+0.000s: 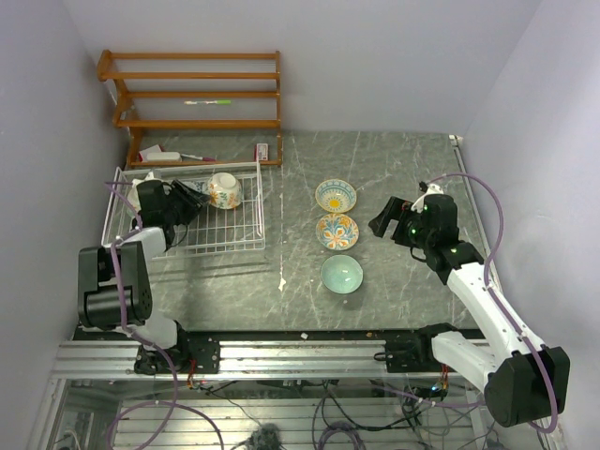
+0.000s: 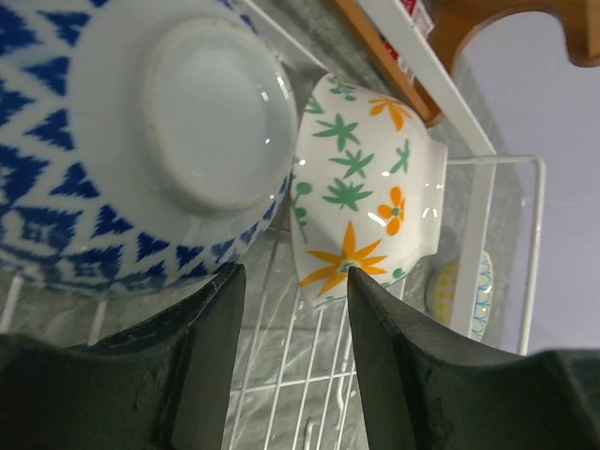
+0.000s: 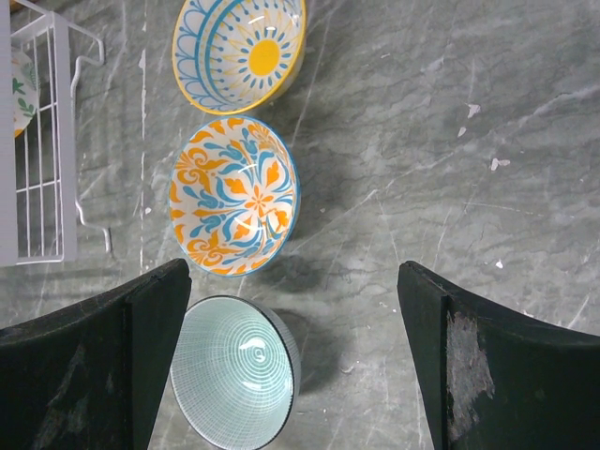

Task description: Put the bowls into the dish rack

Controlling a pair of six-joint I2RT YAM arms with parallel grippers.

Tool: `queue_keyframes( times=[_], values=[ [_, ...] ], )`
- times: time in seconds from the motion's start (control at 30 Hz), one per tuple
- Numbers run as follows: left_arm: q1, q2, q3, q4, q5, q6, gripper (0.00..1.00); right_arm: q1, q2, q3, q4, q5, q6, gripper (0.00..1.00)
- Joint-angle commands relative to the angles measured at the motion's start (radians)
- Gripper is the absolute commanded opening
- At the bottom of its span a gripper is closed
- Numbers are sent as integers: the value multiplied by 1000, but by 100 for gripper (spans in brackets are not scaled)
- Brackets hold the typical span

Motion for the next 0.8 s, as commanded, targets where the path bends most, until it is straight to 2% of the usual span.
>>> queue_keyframes(
  times=[0.0,0.23,0.3,0.43,0.5,0.57,0.7,0.77],
  values=[
    [-1,-49,41,-173,-80,71,59,-7,2,-10,26,-10,2,93],
    [-3,-132,63,-232,-78,70,61,-5,5,-7,36,-27,1,93],
    [-9,-179,79,-267,-91,81,64,-6,5,-7,37,-27,-1,93],
    [-51,-271,137,-377,-164,127,81,-7,13,-6,45,-37,1,93],
    [-90,-295,180,-426,-225,167,85,-6,21,-3,49,-41,2,93],
    [-127,-293,225,-475,-274,201,87,-5,26,0,55,-55,5,95],
    [-220,-248,305,-513,-344,262,100,-6,37,5,61,-81,7,96],
    [-259,-216,345,-522,-380,287,99,-5,41,17,58,-95,5,97]
  ],
)
